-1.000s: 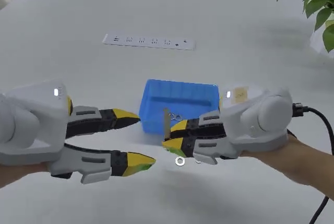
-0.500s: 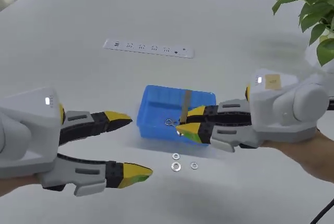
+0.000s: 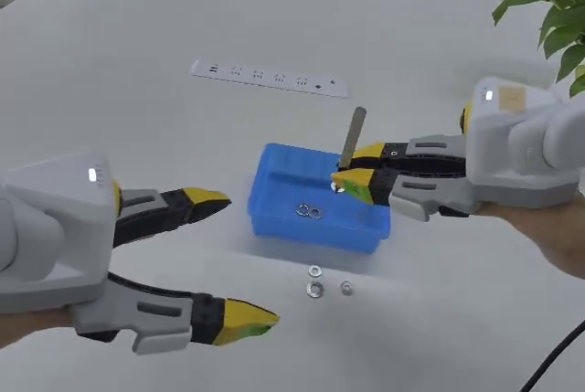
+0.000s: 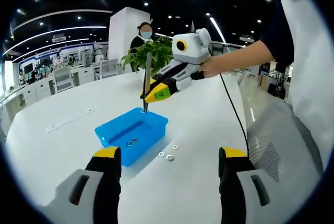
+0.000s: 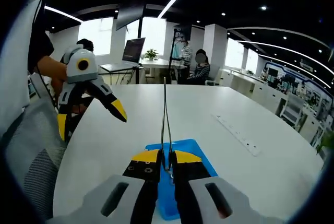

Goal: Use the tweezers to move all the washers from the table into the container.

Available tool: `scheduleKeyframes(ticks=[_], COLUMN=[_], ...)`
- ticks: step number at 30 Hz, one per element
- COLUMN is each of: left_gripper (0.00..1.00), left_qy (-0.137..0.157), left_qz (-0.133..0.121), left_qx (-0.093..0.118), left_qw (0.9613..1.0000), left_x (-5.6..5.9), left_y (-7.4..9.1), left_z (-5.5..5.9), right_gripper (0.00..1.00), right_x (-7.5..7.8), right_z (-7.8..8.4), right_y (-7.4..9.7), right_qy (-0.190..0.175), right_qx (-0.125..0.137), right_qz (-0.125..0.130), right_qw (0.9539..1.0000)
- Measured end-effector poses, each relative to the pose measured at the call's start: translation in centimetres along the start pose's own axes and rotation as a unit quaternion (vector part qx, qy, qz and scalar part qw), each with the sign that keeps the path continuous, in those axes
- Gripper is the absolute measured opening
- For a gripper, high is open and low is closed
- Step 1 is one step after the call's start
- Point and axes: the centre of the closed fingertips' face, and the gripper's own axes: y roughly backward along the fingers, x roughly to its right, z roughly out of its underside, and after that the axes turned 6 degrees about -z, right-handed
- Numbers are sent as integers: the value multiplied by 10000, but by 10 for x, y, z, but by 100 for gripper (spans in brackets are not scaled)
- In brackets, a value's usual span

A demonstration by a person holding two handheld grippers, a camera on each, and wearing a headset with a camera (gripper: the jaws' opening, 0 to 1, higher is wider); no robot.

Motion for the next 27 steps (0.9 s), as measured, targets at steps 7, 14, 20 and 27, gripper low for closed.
scheduleKeyframes(ticks=[7,14,20,27], left_gripper=[93,99,99,99], left_qy=[122,262,291,275], left_qz=[-155,-361,-401,-410], left_qx=[-25,-58,-125,-263], left_qw=[9998,9990,9987,9984], left_x=[-4,-11,-14,-15], left_y=[2,3,4,4], left_z=[5,10,12,13], right_gripper=[10,10,10,10], right_x=[15,19,20,19], right_z=[17,45,62,73], right_y=[-12,-24,-37,-45], right_qy=[-160,-255,-300,-349], right_qx=[-68,-296,-433,-496], right_qz=[-7,-113,-176,-212], right_qw=[9998,9992,9985,9979])
